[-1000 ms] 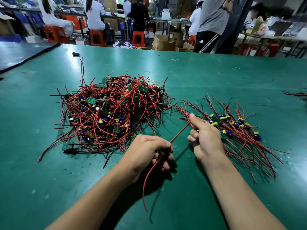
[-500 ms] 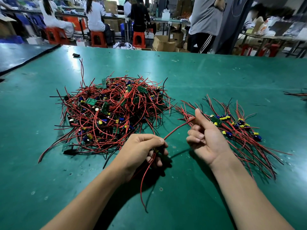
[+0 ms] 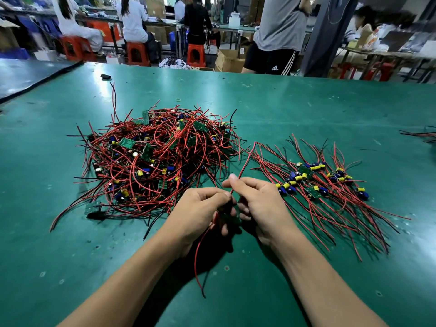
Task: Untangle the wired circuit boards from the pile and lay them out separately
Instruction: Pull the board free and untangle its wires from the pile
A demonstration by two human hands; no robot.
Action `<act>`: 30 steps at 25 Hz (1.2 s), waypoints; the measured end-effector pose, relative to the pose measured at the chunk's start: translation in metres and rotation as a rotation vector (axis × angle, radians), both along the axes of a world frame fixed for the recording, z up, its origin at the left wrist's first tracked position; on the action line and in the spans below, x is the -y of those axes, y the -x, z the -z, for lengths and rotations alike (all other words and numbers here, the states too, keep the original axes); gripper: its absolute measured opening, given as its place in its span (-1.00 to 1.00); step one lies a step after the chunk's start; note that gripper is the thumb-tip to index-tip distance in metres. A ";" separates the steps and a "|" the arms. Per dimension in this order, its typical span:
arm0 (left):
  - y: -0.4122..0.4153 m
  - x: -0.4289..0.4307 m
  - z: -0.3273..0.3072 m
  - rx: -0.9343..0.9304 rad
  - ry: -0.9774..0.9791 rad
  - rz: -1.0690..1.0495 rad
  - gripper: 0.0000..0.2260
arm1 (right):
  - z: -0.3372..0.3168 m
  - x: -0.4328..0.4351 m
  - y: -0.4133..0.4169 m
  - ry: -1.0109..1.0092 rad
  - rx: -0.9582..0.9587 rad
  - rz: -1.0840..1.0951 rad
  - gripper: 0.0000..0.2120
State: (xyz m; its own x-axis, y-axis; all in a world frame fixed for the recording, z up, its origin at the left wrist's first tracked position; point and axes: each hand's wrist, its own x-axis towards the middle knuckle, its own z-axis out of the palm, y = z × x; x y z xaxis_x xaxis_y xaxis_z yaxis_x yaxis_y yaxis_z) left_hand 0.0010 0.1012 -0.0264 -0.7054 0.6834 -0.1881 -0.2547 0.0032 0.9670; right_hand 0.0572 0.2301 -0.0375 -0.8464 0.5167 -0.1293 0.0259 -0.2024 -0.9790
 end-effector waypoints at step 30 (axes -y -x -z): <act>0.005 0.006 0.000 0.012 -0.024 -0.003 -0.78 | -0.004 -0.025 -0.007 0.258 0.002 -0.050 -0.42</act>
